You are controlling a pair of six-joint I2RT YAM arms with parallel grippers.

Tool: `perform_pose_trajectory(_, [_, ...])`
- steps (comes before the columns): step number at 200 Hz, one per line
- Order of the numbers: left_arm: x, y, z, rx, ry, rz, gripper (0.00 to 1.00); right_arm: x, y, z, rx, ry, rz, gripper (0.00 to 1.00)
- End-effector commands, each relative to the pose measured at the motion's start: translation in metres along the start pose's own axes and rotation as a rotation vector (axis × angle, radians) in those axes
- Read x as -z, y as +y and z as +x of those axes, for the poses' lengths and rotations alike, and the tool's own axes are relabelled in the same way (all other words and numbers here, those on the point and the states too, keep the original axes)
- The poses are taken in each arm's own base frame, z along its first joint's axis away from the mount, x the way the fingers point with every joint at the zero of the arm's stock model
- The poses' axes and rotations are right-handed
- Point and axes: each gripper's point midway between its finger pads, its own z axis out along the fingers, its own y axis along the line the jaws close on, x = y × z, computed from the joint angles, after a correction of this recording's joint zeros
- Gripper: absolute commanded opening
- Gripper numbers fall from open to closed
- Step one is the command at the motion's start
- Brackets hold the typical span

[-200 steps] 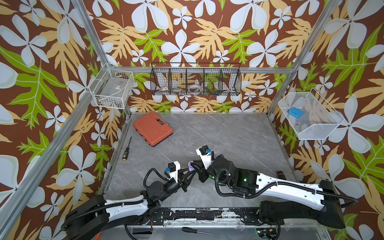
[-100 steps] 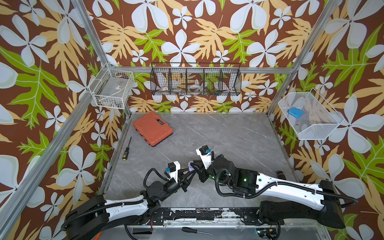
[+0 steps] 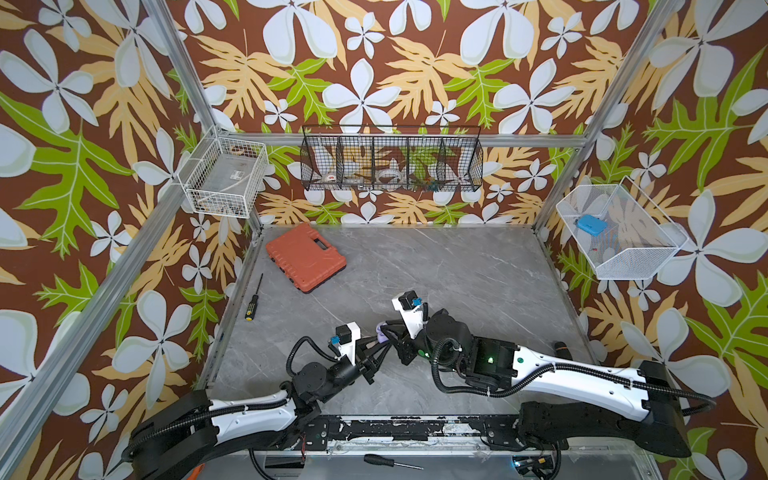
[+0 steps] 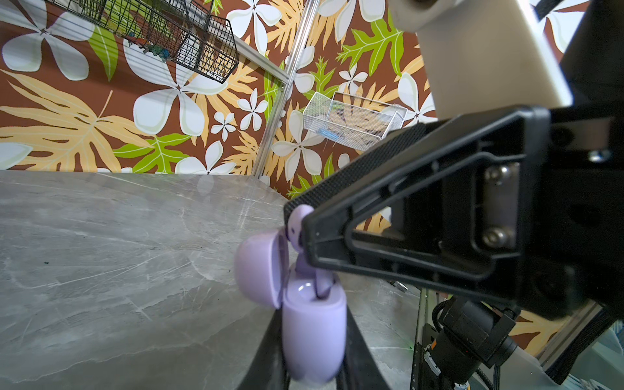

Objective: Insert wireless bluetooth earbuds into charging case
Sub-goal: Insert the wireless bluetooth earbud into the charging case.

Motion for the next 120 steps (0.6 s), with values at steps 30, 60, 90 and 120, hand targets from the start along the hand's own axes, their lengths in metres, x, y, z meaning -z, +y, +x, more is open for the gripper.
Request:
perform_pose_trajectory(30, [-0.0006, -0.0059, -0.0138, -0.016, -0.052, 0.022, 0.0, 0.0015, 0.0037, -0.0025, -0.001, -0.009, -0.018, 0.21])
perform_pose_trajectory(60, [-0.0003, -0.0062, -0.0134, -0.02, -0.051, 0.024, 0.0, 0.001, 0.0033, -0.0014, -0.001, -0.006, -0.017, 0.21])
perform_pose_trajectory(90, [-0.0003, -0.0063, -0.0134, -0.02, -0.051, 0.024, 0.0, 0.001, 0.0021, -0.0013, 0.0, -0.007, -0.009, 0.22])
perform_pose_trajectory(120, [-0.0003, -0.0069, -0.013, -0.021, -0.049, 0.028, 0.0, 0.0013, 0.0002, -0.0011, -0.001, -0.007, -0.001, 0.22])
